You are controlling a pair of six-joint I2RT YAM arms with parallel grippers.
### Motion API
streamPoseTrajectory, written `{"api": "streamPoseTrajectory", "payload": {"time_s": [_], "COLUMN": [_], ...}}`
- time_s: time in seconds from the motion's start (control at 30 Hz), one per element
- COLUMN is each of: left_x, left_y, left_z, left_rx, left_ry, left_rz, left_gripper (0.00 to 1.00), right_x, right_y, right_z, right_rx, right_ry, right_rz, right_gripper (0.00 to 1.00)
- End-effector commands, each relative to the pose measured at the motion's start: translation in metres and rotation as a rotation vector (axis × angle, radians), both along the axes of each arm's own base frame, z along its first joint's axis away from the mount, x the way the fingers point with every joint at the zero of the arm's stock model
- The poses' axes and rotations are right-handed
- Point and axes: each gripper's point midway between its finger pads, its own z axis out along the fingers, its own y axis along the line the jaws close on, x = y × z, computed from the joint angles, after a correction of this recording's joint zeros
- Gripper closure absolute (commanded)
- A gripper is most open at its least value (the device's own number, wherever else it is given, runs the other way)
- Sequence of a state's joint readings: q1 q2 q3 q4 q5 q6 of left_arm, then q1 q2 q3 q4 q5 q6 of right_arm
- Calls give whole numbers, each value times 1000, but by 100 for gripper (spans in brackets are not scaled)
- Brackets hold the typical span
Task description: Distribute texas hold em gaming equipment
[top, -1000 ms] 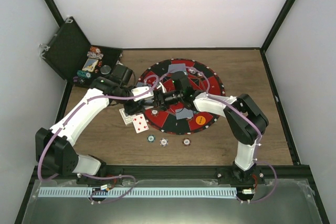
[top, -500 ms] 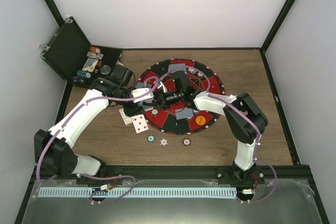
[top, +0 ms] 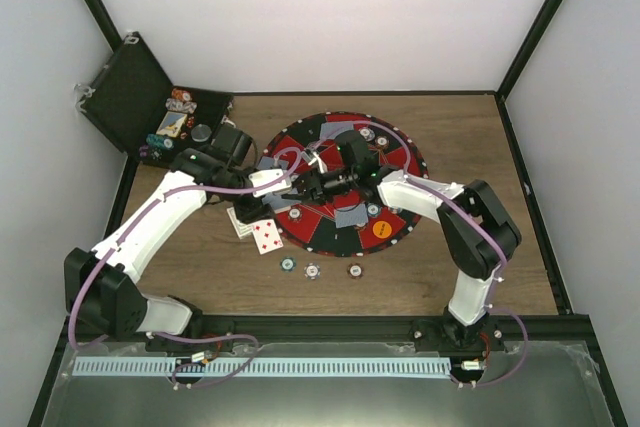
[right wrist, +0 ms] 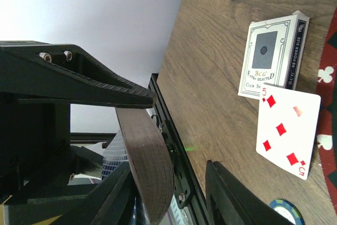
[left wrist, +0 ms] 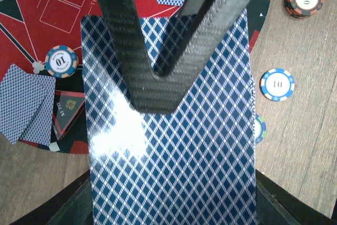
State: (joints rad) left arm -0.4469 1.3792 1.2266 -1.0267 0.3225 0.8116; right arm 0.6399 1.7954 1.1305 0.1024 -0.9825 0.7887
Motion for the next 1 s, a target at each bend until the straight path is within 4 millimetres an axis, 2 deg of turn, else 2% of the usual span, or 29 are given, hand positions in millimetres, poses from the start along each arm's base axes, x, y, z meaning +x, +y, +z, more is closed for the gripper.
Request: {"api": "streamPoseTrajectory", "payload": {"time_s": [0.0, 0.1, 0.17, 0.33, 0.43, 0.57, 0.67, 0.8, 0.97], "left_x": [-2, -2, -1, -2, -1, -1, 1, 2, 2], "left_y": [-3, -2, -2, -2, -1, 1, 3, 7, 8], "left_z": [20, 19, 18, 17, 15, 12, 8, 2, 3], "left_rx": [-53, -46, -44, -44, -40, -25, -9, 16, 19], "left_ry": [-64, -65, -65, -61, -60, -64, -64, -66, -73], "left_rz": [-18, -16, -16, -16, -14, -11, -6, 1, 0], "left_gripper": [96, 96, 96, 96, 96, 96, 96, 96, 96], "right_x": [9, 9, 9, 8, 7, 9, 14, 24, 27], "right_y": [-15, -16, -16, -17, -18, -25, -40, -78, -122], "right_z": [-15, -11, -6, 6, 12, 17, 22, 22, 1], "right_rx": [-89, -90, -86, -69, -60, -60, -59, -66, -117], "right_ry": [14, 3, -4, -11, -17, -22, -30, -27, 0], "right_rz": [-55, -58, -61, -67, -68, -83, -114, -183, -264], "right_gripper": [62, 62, 66, 90, 99, 99, 99, 99, 99]}}
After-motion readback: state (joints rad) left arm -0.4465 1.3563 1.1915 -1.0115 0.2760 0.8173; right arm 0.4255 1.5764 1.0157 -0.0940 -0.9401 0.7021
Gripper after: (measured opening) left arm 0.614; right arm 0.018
